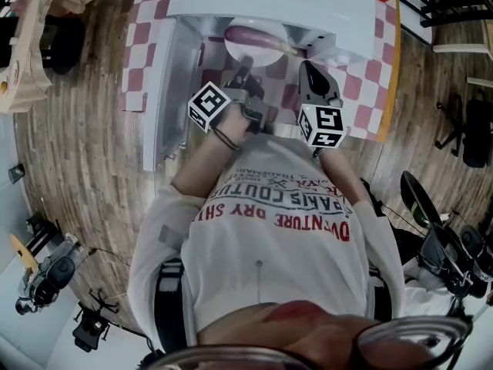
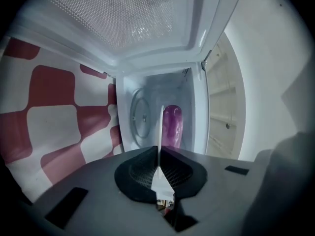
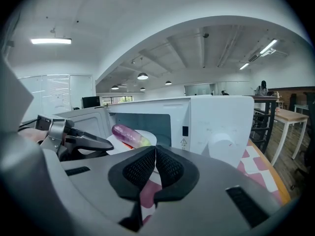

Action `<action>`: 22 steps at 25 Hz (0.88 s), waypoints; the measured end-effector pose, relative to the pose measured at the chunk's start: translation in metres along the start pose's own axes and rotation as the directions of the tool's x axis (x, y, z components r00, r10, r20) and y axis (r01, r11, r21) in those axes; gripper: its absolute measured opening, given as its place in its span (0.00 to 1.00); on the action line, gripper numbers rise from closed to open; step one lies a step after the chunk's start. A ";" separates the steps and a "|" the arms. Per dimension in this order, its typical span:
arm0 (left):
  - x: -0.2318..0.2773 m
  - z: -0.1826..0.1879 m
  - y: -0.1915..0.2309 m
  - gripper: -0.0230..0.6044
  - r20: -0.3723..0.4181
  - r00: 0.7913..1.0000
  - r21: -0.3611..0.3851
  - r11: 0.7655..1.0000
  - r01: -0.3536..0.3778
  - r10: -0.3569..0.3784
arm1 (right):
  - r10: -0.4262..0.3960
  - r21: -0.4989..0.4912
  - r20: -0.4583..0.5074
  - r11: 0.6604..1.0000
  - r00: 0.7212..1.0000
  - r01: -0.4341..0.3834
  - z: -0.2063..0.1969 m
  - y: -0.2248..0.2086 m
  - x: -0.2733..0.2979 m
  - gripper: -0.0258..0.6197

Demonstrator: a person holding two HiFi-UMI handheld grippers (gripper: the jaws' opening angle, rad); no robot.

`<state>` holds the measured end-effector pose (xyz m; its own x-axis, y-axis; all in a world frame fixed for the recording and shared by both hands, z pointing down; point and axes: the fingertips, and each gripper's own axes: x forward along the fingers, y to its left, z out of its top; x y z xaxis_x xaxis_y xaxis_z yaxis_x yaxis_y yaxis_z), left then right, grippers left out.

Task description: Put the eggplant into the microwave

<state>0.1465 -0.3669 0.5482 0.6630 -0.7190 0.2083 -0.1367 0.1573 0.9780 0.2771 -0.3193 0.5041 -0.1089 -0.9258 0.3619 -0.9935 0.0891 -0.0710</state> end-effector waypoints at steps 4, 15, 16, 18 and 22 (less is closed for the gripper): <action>0.015 0.013 0.011 0.10 0.011 1.000 -0.010 1.000 -0.018 0.018 | 0.009 -0.012 -0.006 1.000 1.000 -0.009 0.001 0.004 0.021 0.08; 0.056 0.046 0.038 0.10 0.031 0.998 -0.022 0.998 -0.063 0.063 | 0.015 -0.042 -0.058 0.999 0.998 -0.018 -0.017 0.013 0.051 0.08; 0.059 0.048 0.040 0.10 0.031 0.997 -0.023 0.997 -0.068 0.068 | 0.016 -0.048 -0.060 0.999 0.998 -0.019 -0.018 0.014 0.054 0.08; 0.065 0.051 0.044 0.10 0.030 0.996 -0.028 0.997 -0.078 0.079 | 0.017 -0.051 -0.063 0.999 0.998 -0.020 -0.020 0.014 0.058 0.08; 0.073 0.053 0.054 0.10 0.024 0.994 -0.038 0.994 -0.102 0.102 | 0.016 -0.045 -0.072 0.999 0.997 -0.019 -0.023 0.012 0.066 0.08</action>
<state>0.1486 -0.4471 0.6168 0.6280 -0.7149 0.3075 -0.1749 0.2554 0.9509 0.2568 -0.3707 0.5485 -0.1265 -0.8954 0.4269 -0.9918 0.1229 -0.0360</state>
